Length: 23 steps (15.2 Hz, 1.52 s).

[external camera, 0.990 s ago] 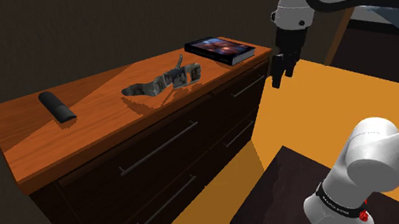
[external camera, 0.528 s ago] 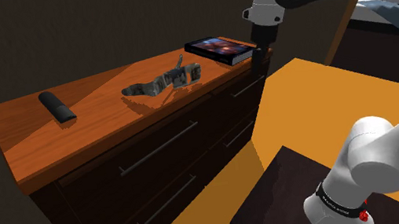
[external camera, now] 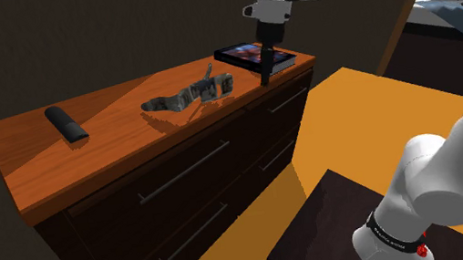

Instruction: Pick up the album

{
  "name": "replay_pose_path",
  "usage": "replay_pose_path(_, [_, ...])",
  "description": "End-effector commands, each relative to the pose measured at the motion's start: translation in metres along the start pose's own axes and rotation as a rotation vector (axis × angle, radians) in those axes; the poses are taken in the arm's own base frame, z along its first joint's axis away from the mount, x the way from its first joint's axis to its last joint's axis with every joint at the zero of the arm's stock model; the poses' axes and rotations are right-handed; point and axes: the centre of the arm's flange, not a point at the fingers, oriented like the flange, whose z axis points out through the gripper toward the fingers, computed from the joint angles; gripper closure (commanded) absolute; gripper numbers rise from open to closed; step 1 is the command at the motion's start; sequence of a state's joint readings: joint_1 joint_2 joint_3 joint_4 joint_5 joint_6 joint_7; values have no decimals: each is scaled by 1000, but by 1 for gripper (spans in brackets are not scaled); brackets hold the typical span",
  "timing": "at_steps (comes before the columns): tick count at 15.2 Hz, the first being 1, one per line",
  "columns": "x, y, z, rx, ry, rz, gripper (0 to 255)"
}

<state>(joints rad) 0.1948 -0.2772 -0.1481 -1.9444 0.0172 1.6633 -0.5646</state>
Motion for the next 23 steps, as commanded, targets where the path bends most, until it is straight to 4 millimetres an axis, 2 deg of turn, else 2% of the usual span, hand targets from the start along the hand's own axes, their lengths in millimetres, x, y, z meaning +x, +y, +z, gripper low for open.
replay_pose_path(1, [26, 4, 1, 14, 15, -97, 0])
replay_pose_path(8, [111, 0, -4, 63, 66, -414, 0])
replay_pose_path(15, [190, -30, -14, 112, 116, -732, 0])
replay_pose_path(16, [197, -34, -15, 116, 121, -760, 0])
replay_pose_path(23, [196, -32, 21, 116, 121, -760, 0])
